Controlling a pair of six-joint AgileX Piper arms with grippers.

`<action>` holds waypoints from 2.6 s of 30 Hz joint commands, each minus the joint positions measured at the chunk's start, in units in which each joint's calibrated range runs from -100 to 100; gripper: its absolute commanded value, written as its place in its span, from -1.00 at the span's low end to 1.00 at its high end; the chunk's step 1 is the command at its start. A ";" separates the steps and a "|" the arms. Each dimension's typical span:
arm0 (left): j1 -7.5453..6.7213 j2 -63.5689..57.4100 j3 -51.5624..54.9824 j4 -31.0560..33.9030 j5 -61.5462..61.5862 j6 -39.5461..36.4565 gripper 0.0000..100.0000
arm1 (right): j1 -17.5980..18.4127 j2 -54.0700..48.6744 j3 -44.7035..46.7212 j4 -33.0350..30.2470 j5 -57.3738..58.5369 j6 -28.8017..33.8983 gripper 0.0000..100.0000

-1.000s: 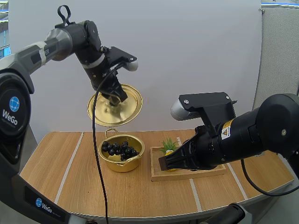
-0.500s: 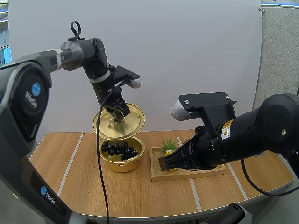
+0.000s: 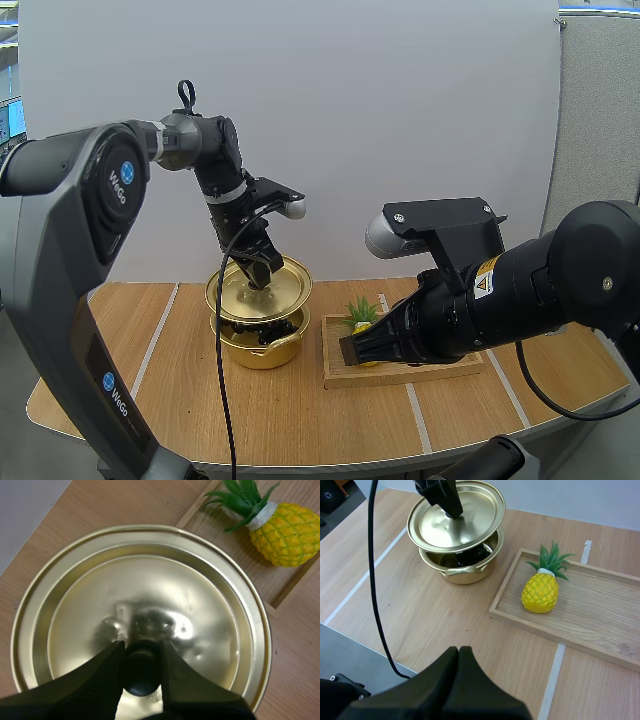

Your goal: Open the pot, put the grape inside, and close it

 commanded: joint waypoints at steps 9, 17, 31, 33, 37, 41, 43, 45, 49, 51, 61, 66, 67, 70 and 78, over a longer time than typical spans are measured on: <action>-0.19 4.84 0.21 -1.18 -2.16 0.16 -1.00 | -0.28 -0.56 0.12 0.29 0.00 -0.38 -1.00; -0.19 7.07 0.32 -1.18 -4.74 0.16 -1.00 | -0.28 -0.56 0.12 0.29 0.00 -0.38 -1.00; -0.19 7.34 0.32 -1.07 -3.75 0.16 -1.00 | -0.28 -0.56 0.12 0.29 0.00 -0.38 -1.00; -0.19 7.34 0.32 -0.72 -3.76 0.16 -1.00 | -0.28 -0.56 0.12 0.29 0.00 -0.38 -1.00; -0.19 7.34 0.67 0.69 -2.79 0.16 -1.00 | -0.28 -0.56 0.12 0.29 0.00 -0.38 -1.00; 0.02 7.34 1.24 -0.20 -3.58 0.16 -1.00 | -0.28 -0.56 0.12 0.29 0.00 -0.38 -1.00; 0.02 7.34 1.24 -0.20 -3.58 0.16 -1.00 | -0.28 -0.56 0.12 0.29 0.00 -0.38 -1.00; 0.02 7.34 1.24 -0.20 -3.58 0.16 -1.00 | -0.28 -0.56 0.12 0.29 0.00 -0.38 -1.00; 0.02 7.34 1.24 -0.20 -4.75 0.16 -1.00 | -0.28 -0.56 0.12 0.29 0.00 -0.38 -1.00; 0.02 7.34 1.24 -0.20 -5.07 0.16 -1.00 | -0.28 -0.56 0.12 0.29 0.00 -0.38 -1.00; 0.02 7.34 4.44 -0.09 -9.75 0.16 -1.00 | -0.28 -0.56 0.12 0.29 0.00 -0.38 -1.00; 0.02 7.34 4.94 -0.09 -10.47 0.26 -1.00 | -0.28 -0.56 0.12 0.29 0.00 -0.38 -1.00; 0.02 7.34 4.94 -0.09 -10.11 0.26 -1.00 | -0.28 -0.56 0.12 0.29 0.00 -0.38 -1.00; 0.02 7.34 4.94 -0.09 -8.95 0.26 -1.00 | -0.28 -0.56 0.12 0.29 0.00 -0.38 -1.00; 0.02 7.34 4.94 -1.34 -6.68 -0.29 -0.36 | -0.28 -0.56 0.12 0.29 0.00 -0.38 -1.00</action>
